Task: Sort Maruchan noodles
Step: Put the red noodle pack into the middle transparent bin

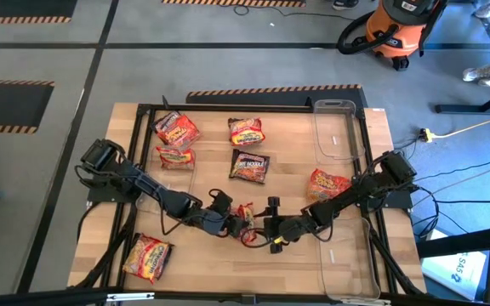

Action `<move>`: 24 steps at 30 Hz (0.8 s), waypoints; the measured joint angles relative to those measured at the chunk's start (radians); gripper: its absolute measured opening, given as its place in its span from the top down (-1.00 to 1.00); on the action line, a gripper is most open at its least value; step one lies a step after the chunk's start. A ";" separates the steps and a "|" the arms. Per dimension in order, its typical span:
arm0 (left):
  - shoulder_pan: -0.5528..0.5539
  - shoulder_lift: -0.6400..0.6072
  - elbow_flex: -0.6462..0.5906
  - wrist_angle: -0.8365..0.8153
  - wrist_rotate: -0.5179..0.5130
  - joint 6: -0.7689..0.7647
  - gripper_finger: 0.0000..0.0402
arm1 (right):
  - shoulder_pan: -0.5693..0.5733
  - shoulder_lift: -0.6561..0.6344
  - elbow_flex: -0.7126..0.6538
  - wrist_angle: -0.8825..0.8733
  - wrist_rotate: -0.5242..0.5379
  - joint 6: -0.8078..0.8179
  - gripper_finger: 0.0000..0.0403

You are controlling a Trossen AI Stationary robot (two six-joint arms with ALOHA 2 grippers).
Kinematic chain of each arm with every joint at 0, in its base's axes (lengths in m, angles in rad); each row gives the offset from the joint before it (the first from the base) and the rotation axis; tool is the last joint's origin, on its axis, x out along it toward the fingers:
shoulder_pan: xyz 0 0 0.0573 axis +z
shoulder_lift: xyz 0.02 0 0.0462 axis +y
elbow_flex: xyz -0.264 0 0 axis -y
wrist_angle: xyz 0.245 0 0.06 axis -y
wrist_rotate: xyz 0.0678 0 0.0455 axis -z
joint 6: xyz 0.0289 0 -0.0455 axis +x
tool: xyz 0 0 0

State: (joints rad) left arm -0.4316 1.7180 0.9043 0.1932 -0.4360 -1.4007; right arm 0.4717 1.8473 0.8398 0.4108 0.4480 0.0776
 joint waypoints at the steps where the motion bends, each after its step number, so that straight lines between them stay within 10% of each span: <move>1: 0.002 0.000 0.000 0.000 -0.004 0.001 -0.15 | 0.000 0.000 0.000 -0.001 0.007 0.000 -0.12; 24: 0.031 -0.031 0.000 -0.028 0.007 -0.030 -0.29 | -0.001 -0.002 0.002 0.017 0.041 0.006 -0.12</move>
State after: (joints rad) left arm -0.4011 1.6875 0.9047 0.1650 -0.4291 -1.4308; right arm 0.4704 1.8458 0.8417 0.4273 0.4891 0.0840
